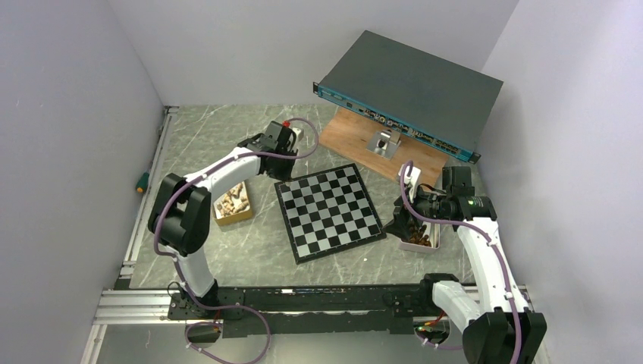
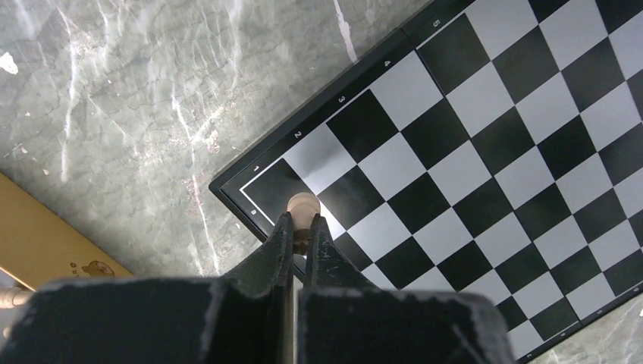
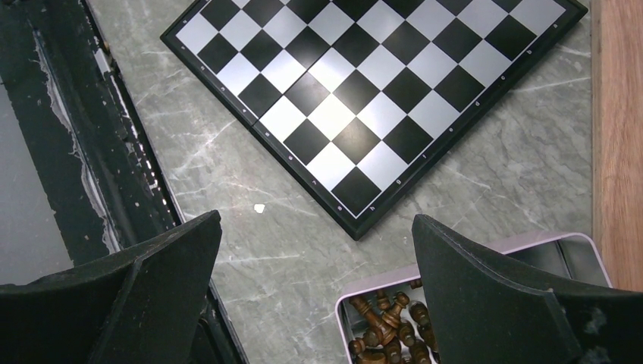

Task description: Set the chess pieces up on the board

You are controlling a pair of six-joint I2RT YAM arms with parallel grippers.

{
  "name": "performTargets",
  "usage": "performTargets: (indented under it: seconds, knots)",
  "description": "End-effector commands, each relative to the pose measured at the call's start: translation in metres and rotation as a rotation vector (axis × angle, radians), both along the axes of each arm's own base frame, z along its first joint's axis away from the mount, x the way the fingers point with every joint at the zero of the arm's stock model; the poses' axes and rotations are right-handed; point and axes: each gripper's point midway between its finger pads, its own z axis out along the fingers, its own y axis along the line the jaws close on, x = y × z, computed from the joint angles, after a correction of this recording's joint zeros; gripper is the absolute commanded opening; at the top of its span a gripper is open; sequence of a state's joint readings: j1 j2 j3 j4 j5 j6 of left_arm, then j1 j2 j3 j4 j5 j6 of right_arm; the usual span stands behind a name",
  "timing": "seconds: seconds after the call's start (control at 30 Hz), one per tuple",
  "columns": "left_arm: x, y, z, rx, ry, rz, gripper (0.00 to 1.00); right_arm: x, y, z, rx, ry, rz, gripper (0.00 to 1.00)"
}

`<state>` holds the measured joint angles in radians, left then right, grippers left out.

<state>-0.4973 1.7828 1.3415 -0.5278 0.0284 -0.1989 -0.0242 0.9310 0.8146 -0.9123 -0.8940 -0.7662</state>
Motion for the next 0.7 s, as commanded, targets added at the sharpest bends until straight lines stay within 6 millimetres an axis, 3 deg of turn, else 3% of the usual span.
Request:
performTargets:
  seconds: [0.0,0.23,0.67]
  knots:
    - [0.009,-0.001,0.012,0.024,-0.044,0.032,0.0,0.006,0.001,0.008,0.0,-0.039,0.01,1.0]
    - [0.004,0.0,0.004,0.037,-0.028,0.039,0.0,0.006,0.001,0.007,-0.001,-0.033,0.009,1.0]
    - [-0.023,-0.002,-0.011,0.045,0.021,0.014,0.0,0.007,0.0,0.006,-0.005,-0.033,0.005,1.0]
